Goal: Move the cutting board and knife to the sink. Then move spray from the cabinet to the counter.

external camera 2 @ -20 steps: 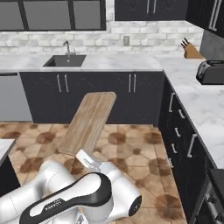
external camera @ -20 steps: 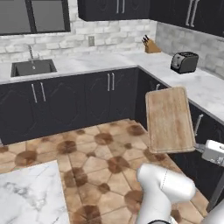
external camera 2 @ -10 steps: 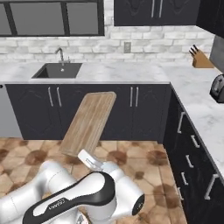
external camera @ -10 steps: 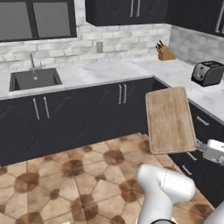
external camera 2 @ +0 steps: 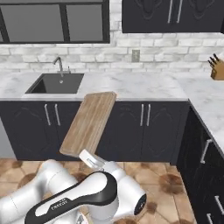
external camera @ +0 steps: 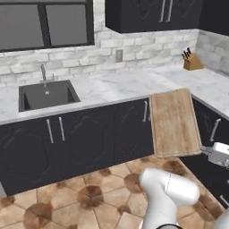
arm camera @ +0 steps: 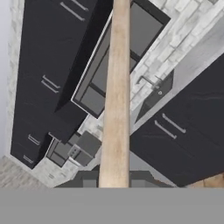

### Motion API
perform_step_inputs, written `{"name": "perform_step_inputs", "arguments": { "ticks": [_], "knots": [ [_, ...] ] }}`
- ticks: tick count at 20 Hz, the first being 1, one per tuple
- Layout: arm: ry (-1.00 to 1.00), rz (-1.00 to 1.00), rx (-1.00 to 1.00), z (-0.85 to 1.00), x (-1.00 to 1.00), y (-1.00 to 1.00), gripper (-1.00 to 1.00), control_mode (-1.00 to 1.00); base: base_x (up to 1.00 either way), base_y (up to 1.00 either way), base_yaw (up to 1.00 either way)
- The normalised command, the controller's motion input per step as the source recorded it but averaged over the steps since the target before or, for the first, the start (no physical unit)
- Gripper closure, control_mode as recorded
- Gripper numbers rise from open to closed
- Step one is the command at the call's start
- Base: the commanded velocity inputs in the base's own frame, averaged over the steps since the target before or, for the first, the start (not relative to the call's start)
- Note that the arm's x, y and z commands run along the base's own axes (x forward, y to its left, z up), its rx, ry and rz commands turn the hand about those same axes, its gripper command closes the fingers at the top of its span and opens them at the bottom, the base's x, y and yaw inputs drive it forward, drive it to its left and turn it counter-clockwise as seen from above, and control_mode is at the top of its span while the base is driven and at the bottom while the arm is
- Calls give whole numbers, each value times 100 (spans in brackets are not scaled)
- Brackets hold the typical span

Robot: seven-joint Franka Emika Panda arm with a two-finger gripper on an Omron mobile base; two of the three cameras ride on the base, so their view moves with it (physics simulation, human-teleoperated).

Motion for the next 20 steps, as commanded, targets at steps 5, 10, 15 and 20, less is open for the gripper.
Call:
{"name": "perform_step_inputs", "arguments": {
  "ticks": [5, 10, 15, 20],
  "knots": [
    [0, 0, 0, 0, 0, 0, 100, 100, 100, 88, 0],
    [0, 0, 0, 0, 0, 0, 100, 100, 100, 74, 0],
    [0, 0, 0, 0, 0, 0, 100, 100, 96, 77, -1],
    [0, 0, 0, 0, 0, 0, 100, 100, 42, 80, -4]
  ]
}}
